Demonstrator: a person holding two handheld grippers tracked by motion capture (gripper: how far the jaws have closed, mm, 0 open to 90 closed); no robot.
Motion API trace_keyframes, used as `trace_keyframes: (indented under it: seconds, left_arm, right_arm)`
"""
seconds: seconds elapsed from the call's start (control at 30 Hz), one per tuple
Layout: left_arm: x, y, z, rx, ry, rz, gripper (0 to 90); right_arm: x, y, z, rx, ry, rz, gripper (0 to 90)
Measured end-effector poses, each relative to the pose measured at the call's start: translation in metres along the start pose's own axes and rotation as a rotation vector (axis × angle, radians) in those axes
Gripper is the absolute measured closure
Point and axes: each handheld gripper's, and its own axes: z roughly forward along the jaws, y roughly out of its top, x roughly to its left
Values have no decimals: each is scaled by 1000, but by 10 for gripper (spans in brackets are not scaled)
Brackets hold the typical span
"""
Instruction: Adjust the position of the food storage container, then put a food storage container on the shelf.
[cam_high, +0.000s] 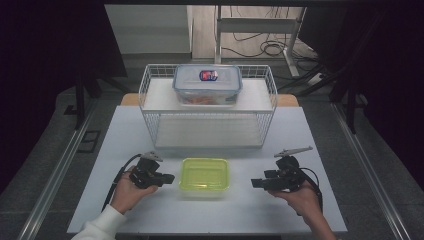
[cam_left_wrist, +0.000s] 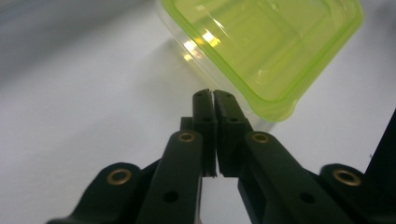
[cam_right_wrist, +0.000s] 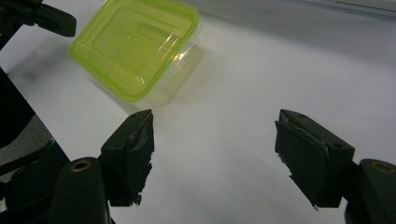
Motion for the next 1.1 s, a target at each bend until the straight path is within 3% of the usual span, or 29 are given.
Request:
trace_keyframes:
  seconds: [0.07, 0.1, 0.13, 0.17, 0.27, 0.33, 0.43, 0.5, 0.97, 1.1]
  left_arm:
    - [2, -1, -7, -36, 21, -40, 754]
    - [3, -2, -11, -64, 12, -89, 629]
    - [3, -2, -11, -64, 12, -89, 564]
    - [4, -2, -12, -74, -9, -116, 564]
    - [2, -2, -14, -93, -62, -167, 380]
    - [2, -3, -13, -104, -106, -202, 314]
    - [4, -5, -14, -122, -183, -280, 278]
    - [6, -6, -14, -135, -203, -303, 276]
    - [11, -9, -16, -176, -208, -318, 264]
    - [13, -10, -15, -194, -224, -344, 263]
  right_arm:
    - [0, 0, -1, -3, 1, 0, 282]
    - [1, 0, -1, -6, 0, 1, 274]
    - [1, 0, -1, -6, 0, 1, 274]
    - [1, 0, -1, -9, -2, 5, 265]
    - [0, 0, 0, -23, 18, 17, 242]
    - [-1, 0, 1, -37, 39, 32, 233]
    - [-2, -1, 2, -56, 69, 40, 229]
    - [-3, -1, 3, -74, 91, 50, 227]
    - [0, 1, 15, -90, 134, 71, 231]
    - [2, 2, 19, -96, 139, 84, 234]
